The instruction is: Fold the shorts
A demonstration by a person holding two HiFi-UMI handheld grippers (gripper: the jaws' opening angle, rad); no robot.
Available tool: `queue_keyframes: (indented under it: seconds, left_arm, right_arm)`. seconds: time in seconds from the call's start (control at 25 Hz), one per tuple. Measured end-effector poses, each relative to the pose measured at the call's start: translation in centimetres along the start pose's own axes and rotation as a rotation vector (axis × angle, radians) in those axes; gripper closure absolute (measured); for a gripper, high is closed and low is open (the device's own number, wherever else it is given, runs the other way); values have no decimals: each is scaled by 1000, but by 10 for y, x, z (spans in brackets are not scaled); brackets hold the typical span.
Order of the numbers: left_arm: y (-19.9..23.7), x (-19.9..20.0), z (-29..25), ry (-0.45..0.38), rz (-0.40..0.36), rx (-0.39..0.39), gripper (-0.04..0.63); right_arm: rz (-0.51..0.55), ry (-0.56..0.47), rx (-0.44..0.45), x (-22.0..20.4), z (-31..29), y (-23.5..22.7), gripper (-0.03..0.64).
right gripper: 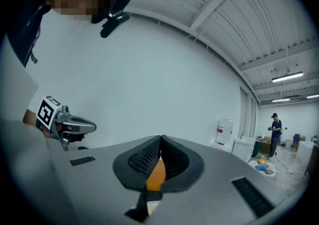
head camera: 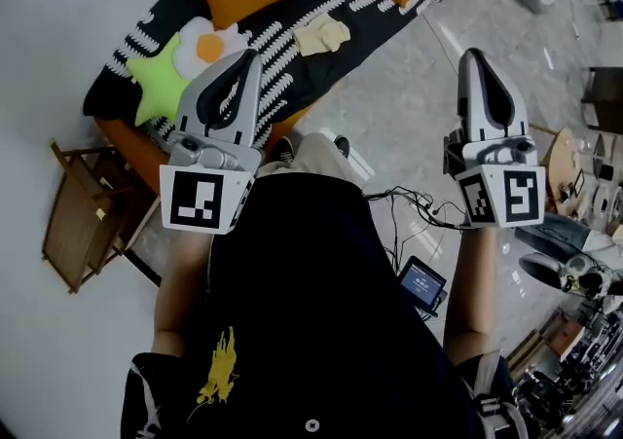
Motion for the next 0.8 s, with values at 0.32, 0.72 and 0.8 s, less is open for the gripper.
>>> queue_keyframes:
  seconds: [0.32,0.72,0.8]
  left_arm:
    - [13,-24,16,63,-13,42,582]
    - [22,-27,22,65,-25,52,582]
    - [24,-27,22,62,-27,52,582]
  right_arm:
    - [16,20,60,-3,-13,17,600]
    - [8,33,51,-10,-10,17,600]
    - [6,34,48,-10,-11,18,600]
Point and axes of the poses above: the fingertips, and each gripper's own axes: z backward along the fingers, y to its left, x out of its top, the point moved 9 cm from there along z, backward along the fingers, and after that the axes turned 10 degrees about y, right-handed, at the moved point
